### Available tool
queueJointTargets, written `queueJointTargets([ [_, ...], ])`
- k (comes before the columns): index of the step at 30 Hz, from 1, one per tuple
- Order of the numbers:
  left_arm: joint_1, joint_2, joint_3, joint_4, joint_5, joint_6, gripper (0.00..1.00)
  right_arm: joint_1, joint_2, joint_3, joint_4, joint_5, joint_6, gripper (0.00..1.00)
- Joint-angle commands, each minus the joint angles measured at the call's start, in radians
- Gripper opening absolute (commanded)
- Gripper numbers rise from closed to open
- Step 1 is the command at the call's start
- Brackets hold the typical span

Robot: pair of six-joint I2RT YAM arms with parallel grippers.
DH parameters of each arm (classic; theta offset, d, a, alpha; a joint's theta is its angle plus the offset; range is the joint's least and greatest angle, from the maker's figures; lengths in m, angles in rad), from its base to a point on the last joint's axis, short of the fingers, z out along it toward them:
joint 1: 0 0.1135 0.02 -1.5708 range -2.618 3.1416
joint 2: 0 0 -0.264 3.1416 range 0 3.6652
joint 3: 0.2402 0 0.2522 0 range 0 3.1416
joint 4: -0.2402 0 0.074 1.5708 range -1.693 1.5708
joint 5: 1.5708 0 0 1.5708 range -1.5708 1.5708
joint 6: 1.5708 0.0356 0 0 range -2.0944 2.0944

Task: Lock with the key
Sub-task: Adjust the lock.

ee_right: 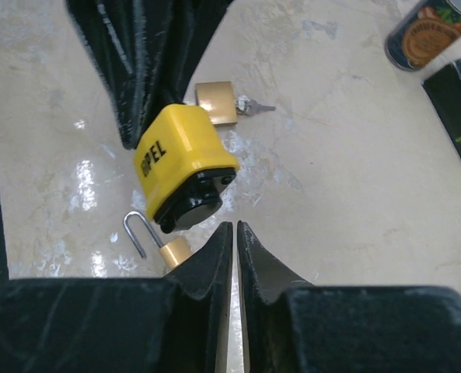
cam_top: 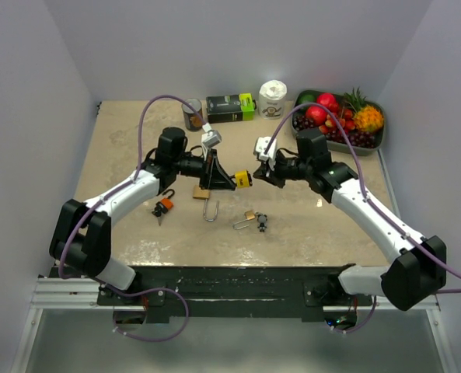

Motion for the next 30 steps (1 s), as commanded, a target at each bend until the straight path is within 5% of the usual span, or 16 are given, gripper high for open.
queueJointTargets([
  [1,-0.002,-0.025,0.005,0.099,-0.032,-0.081,0.0,0.015,0.004,-0.008,0.17,0.134,0.155,0.07],
  [3,-0.004,-0.02,0.006,0.096,-0.066,-0.091,0.0,0.021,0.015,-0.007,0.199,0.164,0.211,0.0],
  [13,-0.016,-0.019,-0.011,0.183,-0.264,-0.272,0.0,0.084,0.054,-0.002,0.213,0.294,0.441,0.0],
  [30,-0.091,-0.023,-0.033,0.358,-0.382,-0.355,0.0,0.125,0.105,-0.028,0.295,0.13,0.744,0.0],
])
